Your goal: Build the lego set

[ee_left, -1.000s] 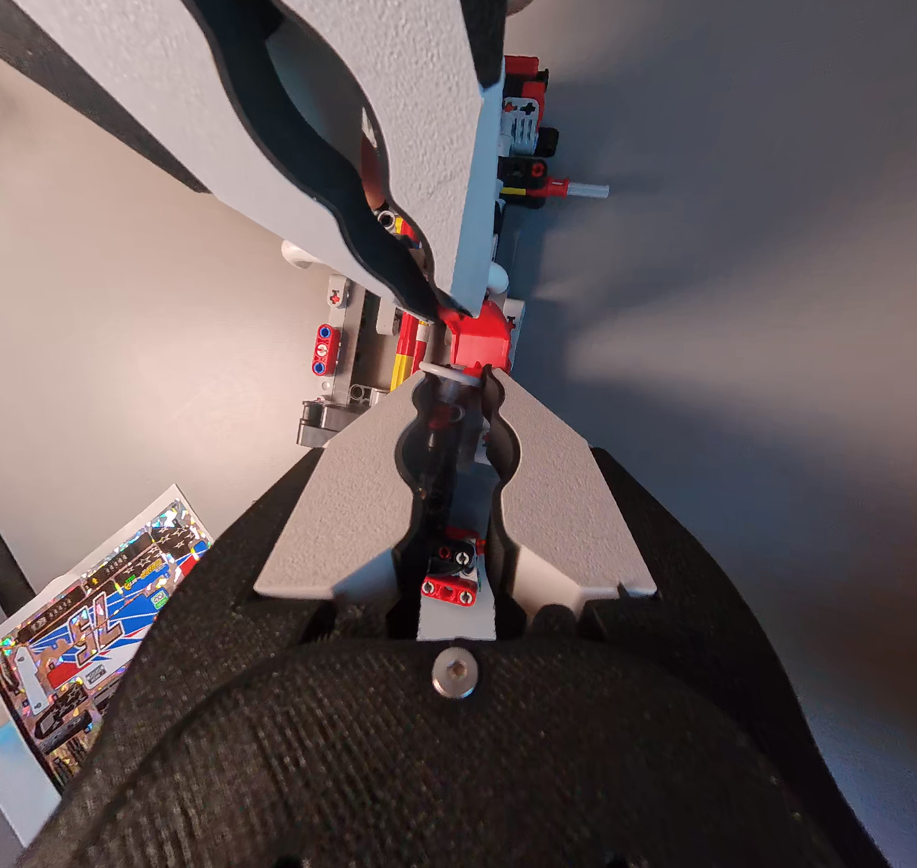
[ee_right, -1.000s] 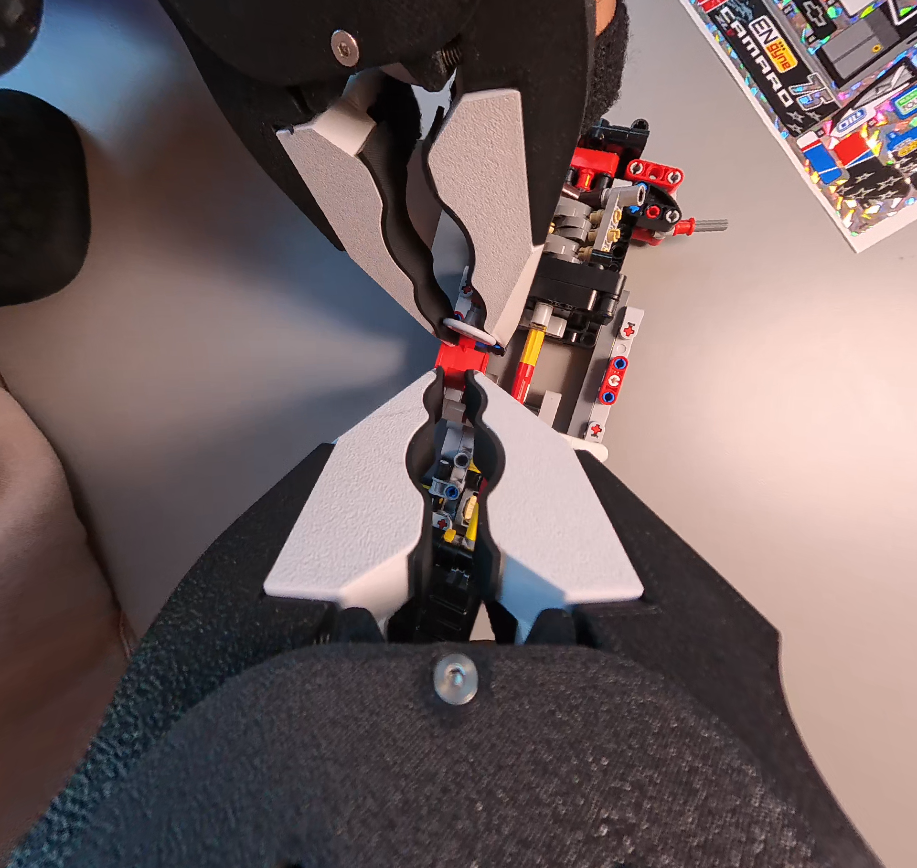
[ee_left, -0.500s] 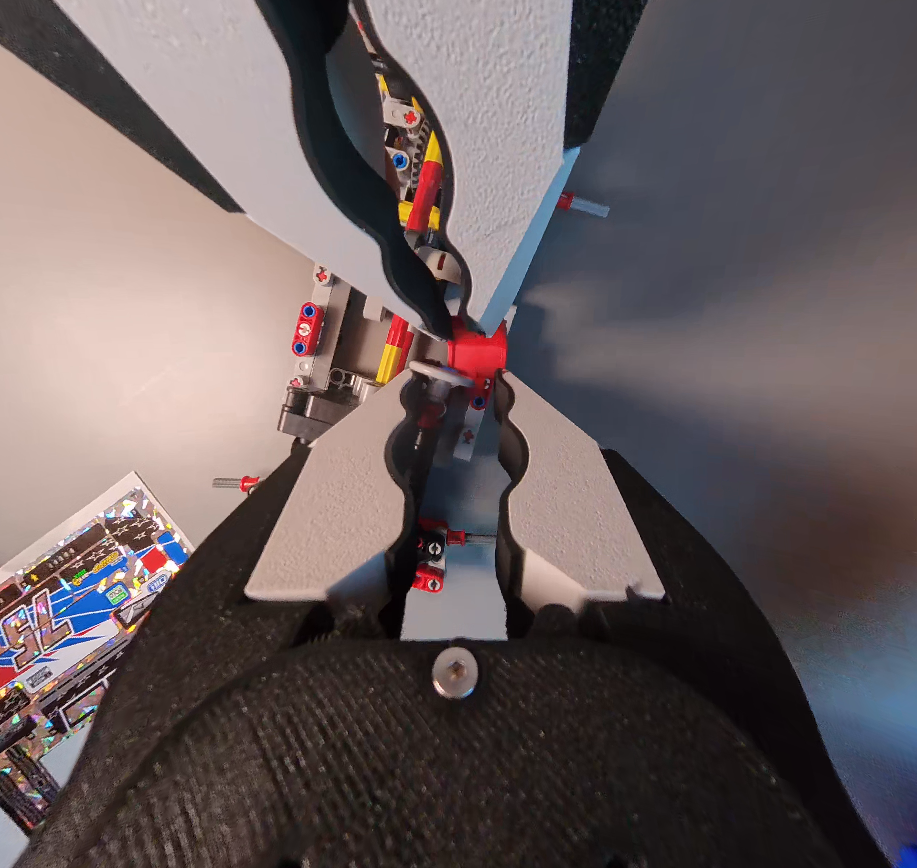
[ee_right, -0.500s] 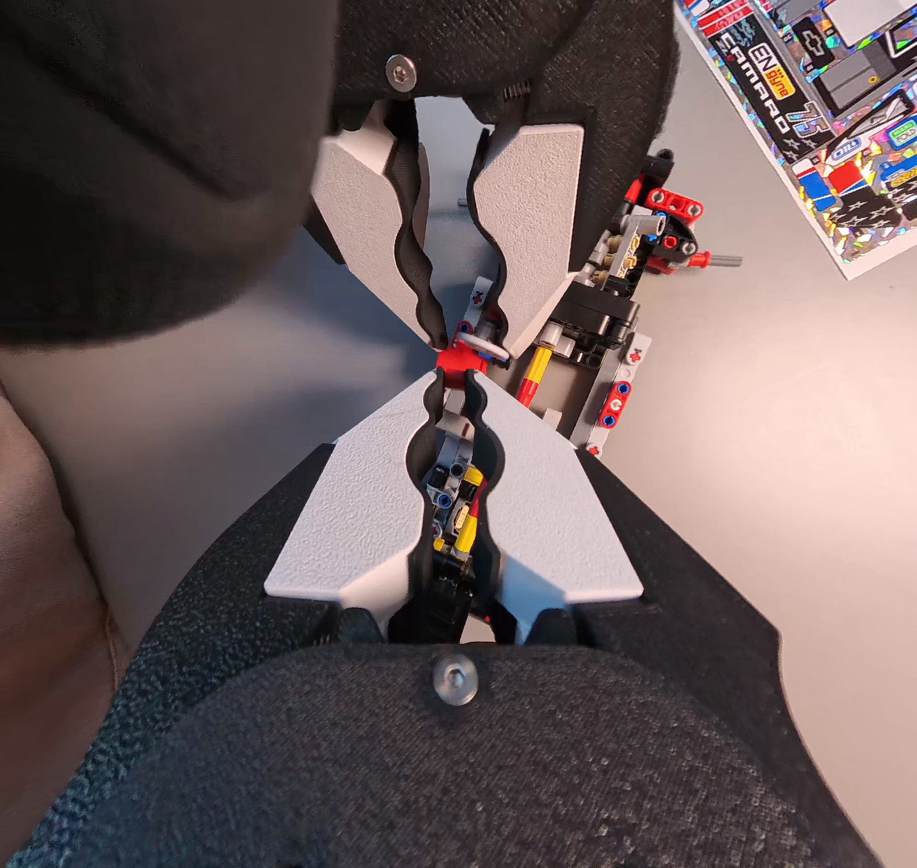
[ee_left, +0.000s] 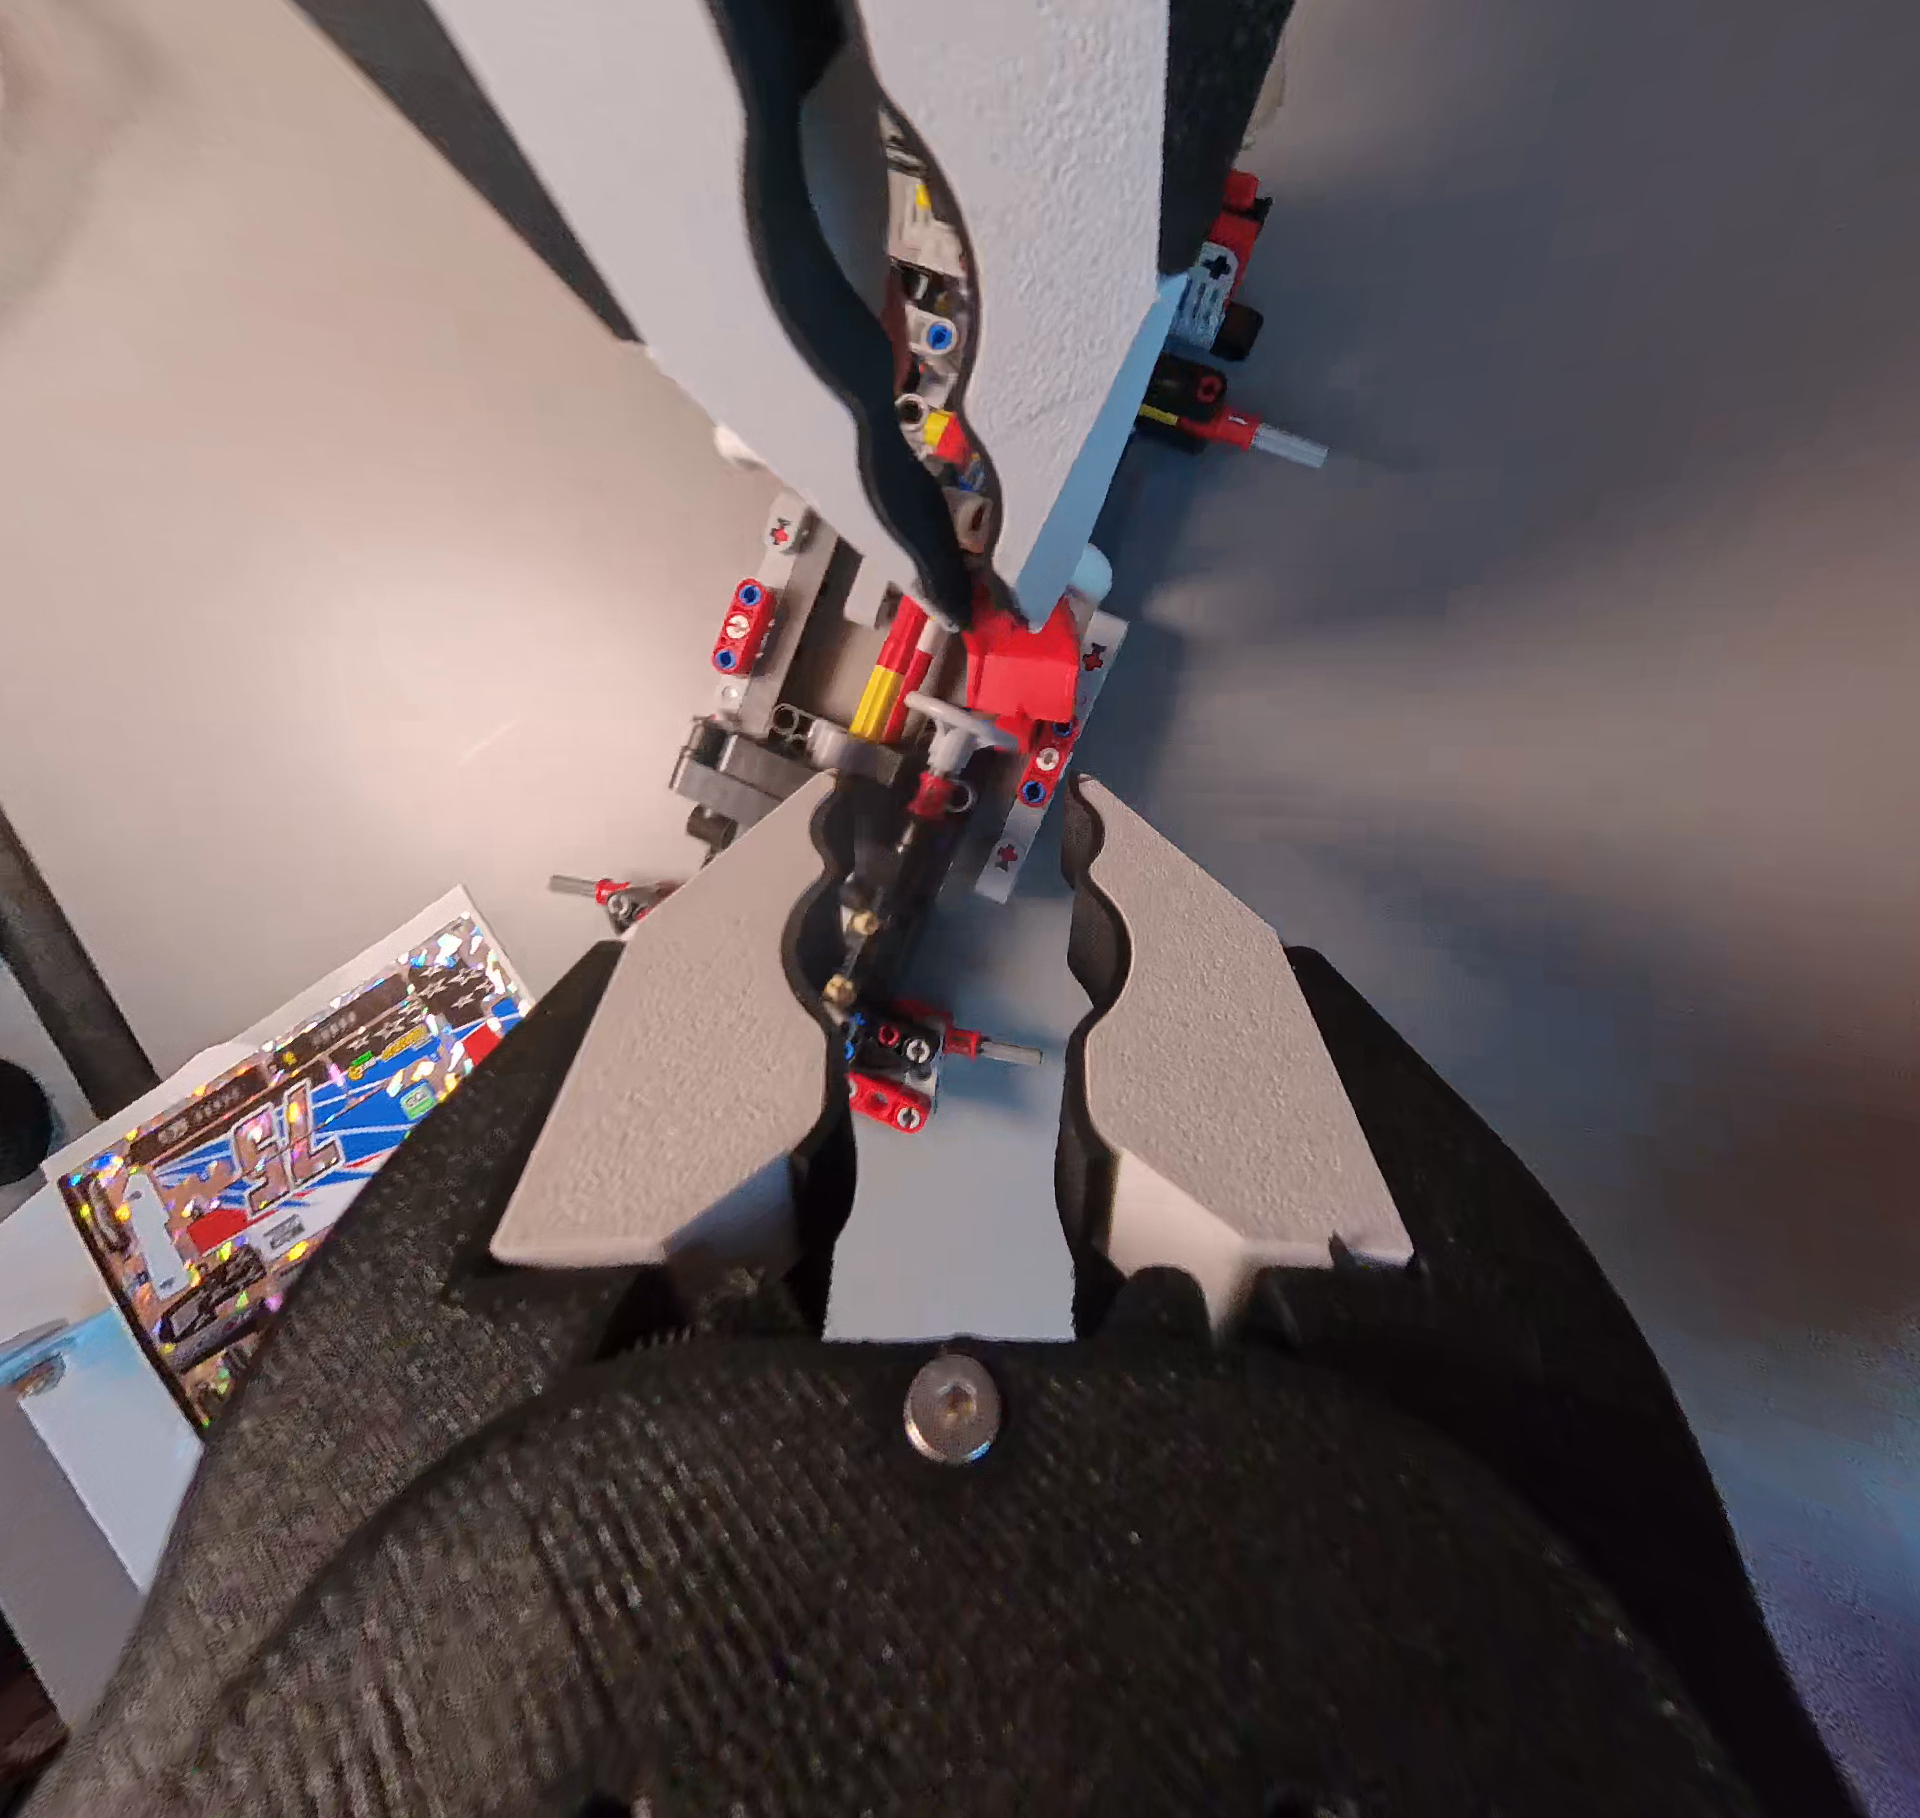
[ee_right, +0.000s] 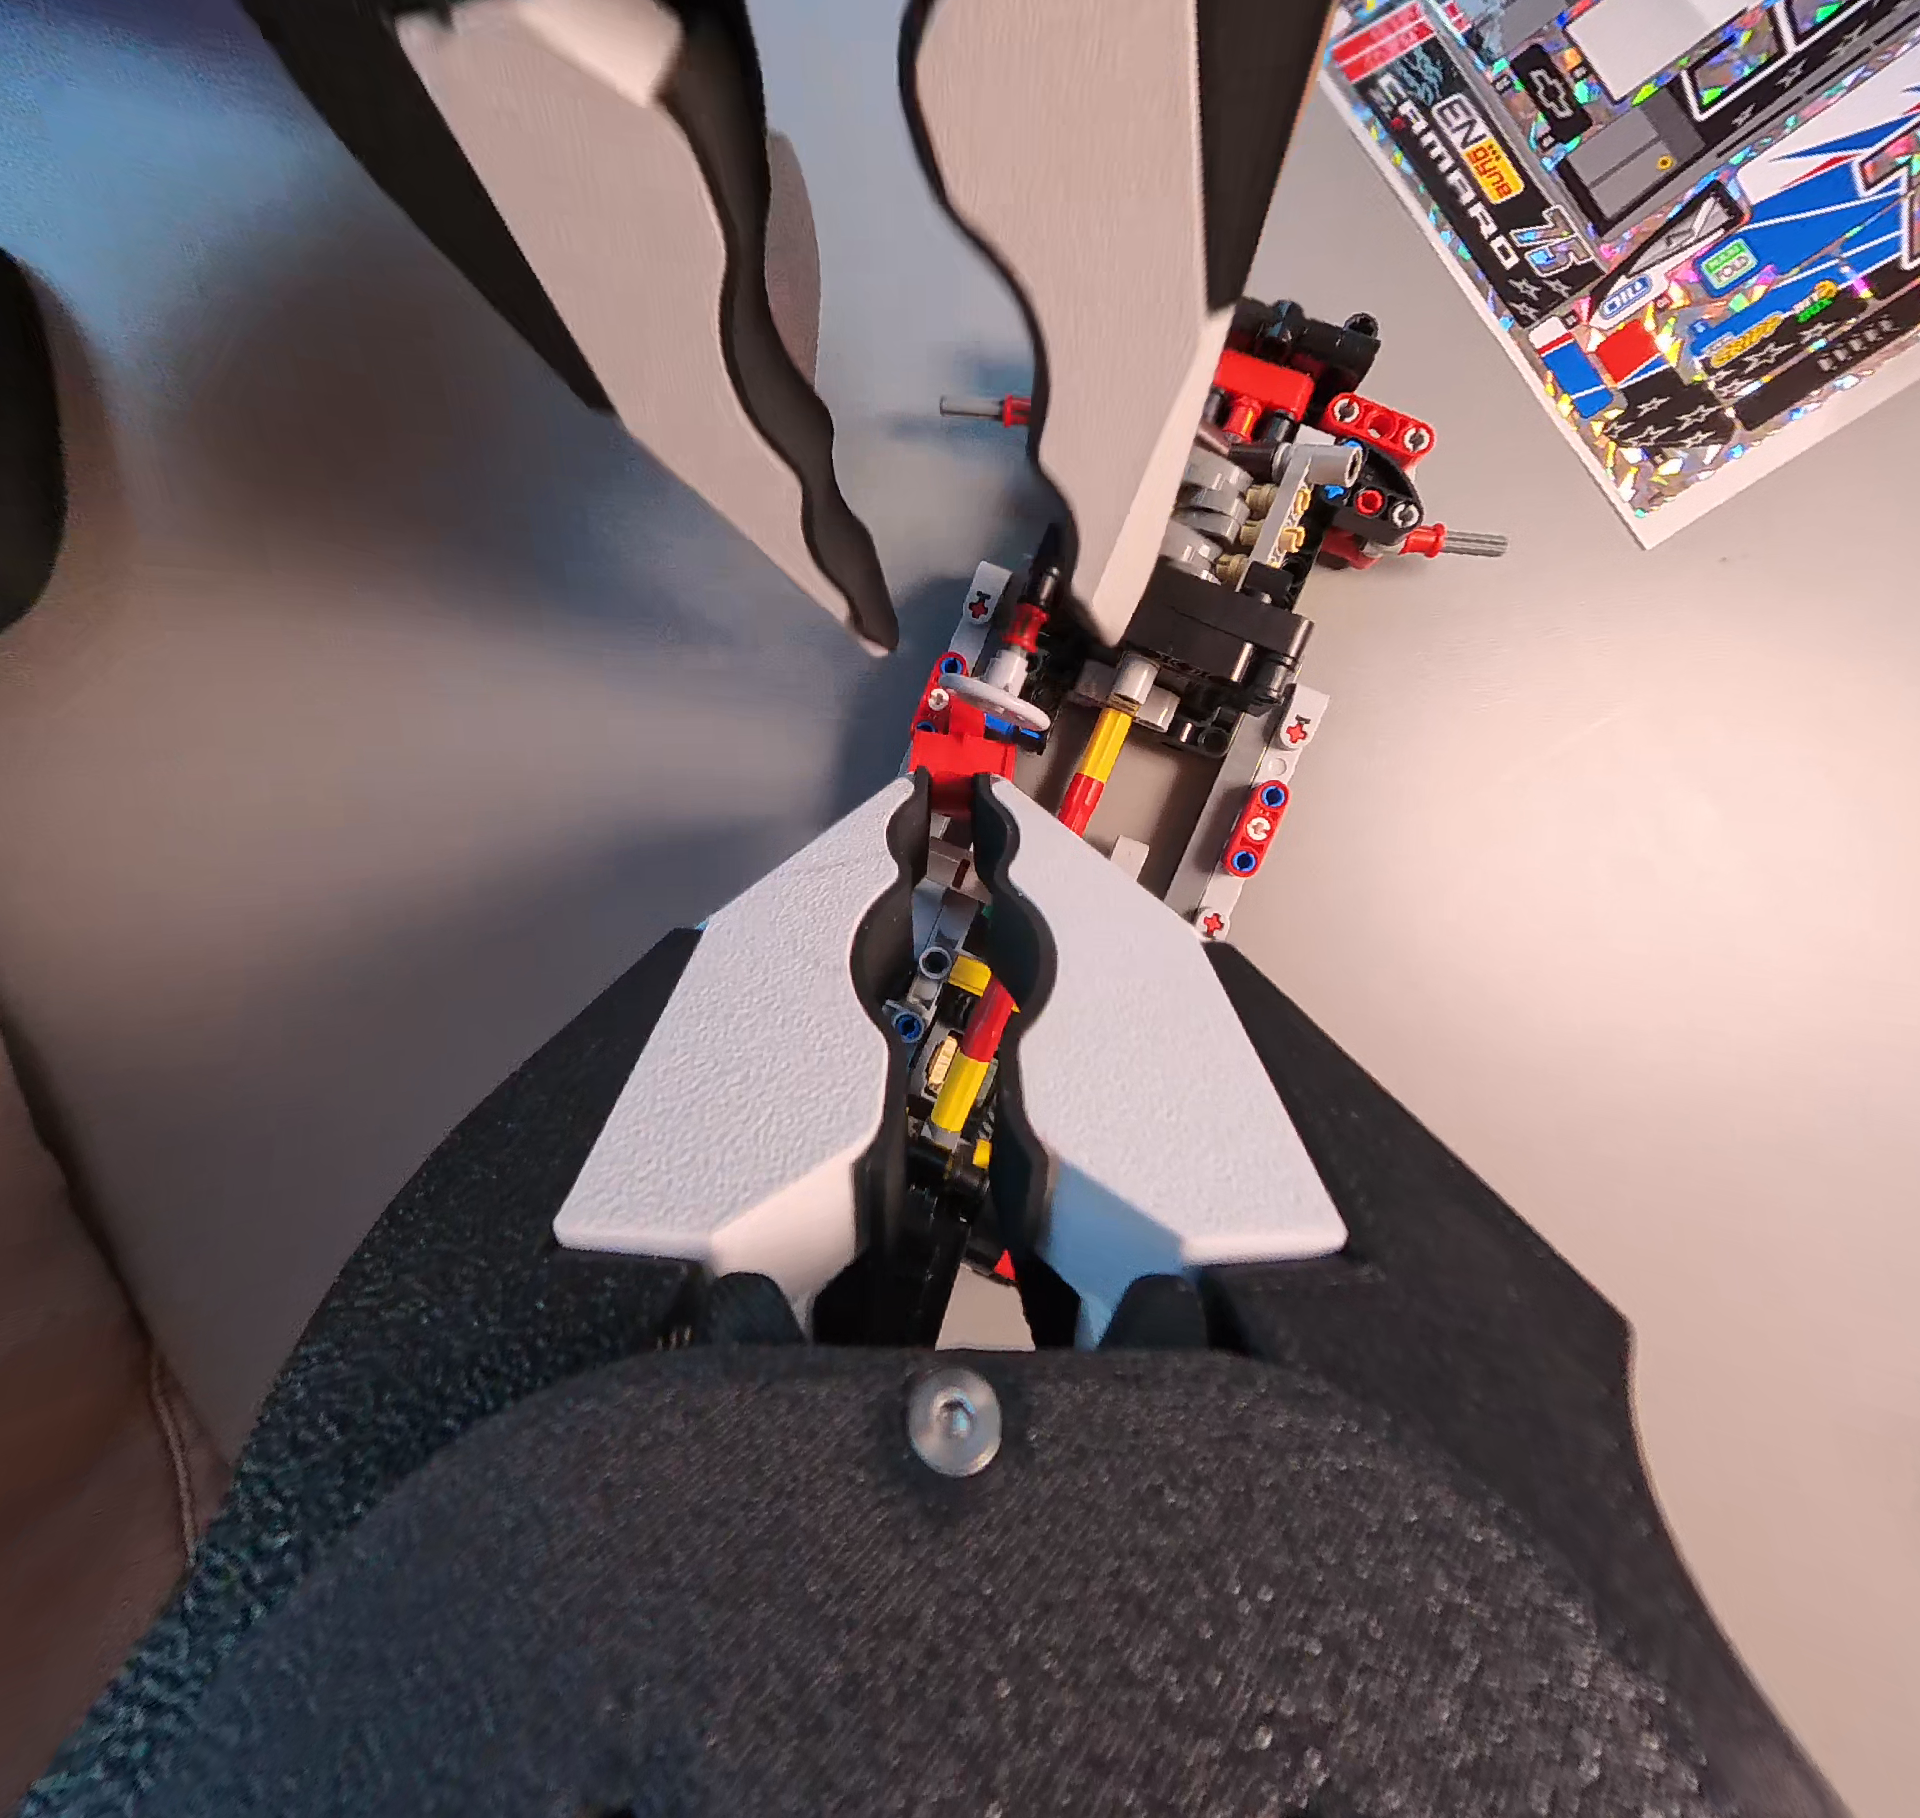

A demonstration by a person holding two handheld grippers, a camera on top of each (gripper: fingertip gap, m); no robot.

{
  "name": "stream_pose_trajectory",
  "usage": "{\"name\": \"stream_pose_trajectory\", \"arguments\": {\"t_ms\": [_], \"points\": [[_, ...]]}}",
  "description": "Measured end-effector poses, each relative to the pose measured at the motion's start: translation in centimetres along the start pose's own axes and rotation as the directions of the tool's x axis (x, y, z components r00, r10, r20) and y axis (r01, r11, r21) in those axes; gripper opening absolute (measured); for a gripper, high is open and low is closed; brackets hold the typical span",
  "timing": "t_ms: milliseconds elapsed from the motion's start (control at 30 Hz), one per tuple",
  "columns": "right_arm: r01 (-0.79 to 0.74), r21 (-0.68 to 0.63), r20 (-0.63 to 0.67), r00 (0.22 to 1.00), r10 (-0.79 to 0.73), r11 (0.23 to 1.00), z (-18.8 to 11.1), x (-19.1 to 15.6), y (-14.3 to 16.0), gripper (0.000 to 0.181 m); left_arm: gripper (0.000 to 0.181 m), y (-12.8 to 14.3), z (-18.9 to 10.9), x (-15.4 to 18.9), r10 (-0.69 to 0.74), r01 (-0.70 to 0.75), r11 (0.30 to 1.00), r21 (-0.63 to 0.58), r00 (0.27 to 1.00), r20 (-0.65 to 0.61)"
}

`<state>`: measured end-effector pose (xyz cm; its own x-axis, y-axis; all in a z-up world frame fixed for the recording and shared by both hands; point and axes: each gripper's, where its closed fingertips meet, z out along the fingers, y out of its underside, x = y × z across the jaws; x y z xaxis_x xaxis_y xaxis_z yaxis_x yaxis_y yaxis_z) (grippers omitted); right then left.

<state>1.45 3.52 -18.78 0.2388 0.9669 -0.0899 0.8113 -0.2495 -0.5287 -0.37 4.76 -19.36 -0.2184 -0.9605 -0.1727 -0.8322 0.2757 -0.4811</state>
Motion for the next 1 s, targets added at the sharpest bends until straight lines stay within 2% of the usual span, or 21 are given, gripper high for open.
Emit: {"name": "stream_pose_trajectory", "arguments": {"t_ms": [133, 233, 300, 433, 567, 667, 733, 800, 967, 1000], "points": [[0.002, -0.005, -0.020, 1.000, -0.002, 1.000, 0.0, 0.2, 0.0, 0.005, 0.061, 2.1, -1.3, -2.0, -0.112, 0.112, 0.994, -0.003, 0.993, 0.042], [-0.015, -0.008, -0.019, 1.000, 0.015, 1.000, 0.0, 0.3, -0.1, 0.005, 0.076, 4.1, 0.5, -2.7, -0.115, 0.116, 0.991, -0.073, 0.993, 0.026], [-0.013, -0.014, -0.021, 1.000, 0.013, 1.000, 0.0, 0.3, -0.2, 0.005, 0.082, 4.3, 1.6, -3.0, -0.104, 0.104, 0.990, -0.099, 0.995, 0.003], [0.000, -0.041, -0.007, 1.000, 0.000, 0.999, -0.1, 0.5, 0.2, 0.005, 0.072, 3.7, 1.9, -4.1, -0.089, 0.089, 0.993, -0.074, 0.996, -0.006], [-0.002, -0.040, 0.018, 1.000, 0.003, 0.999, -0.3, 0.6, 0.5, 0.005, 0.075, 3.1, 1.1, -5.0, -0.044, 0.045, 0.996, -0.077, 0.999, 0.006], [0.015, -0.036, 0.024, 1.000, -0.014, 0.999, -0.3, 0.6, 0.5, 0.005, 0.077, 3.2, 2.1, -4.5, -0.004, -0.004, 0.990, -0.138, 0.998, -0.060], [0.027, -0.039, 0.025, 0.999, -0.026, 0.999, -0.2, 0.6, 0.5, 0.005, 0.077, 3.3, 2.9, -4.7, 0.044, -0.054, 0.983, -0.175, 0.997, -0.060], [0.042, -0.050, 0.029, 0.999, -0.040, 0.998, -0.3, 0.5, 0.6, 0.005, 0.065, 3.2, 2.7, -4.8, 0.017, -0.029, 0.983, -0.181, 0.998, -0.065], [0.086, -0.081, 0.049, 0.995, -0.083, 0.993, -0.7, 0.3, 1.2, 0.005, 0.064, 3.5, 2.0, -3.0, -0.095, 0.089, 0.984, -0.156, 0.995, -0.029], [0.116, -0.084, 0.055, 0.992, -0.112, 0.990, -0.8, 0.2, 1.3, 0.005, 0.059, 3.7, 1.7, -2.3, -0.112, 0.107, 0.982, -0.158, 0.994, -0.019]]}}
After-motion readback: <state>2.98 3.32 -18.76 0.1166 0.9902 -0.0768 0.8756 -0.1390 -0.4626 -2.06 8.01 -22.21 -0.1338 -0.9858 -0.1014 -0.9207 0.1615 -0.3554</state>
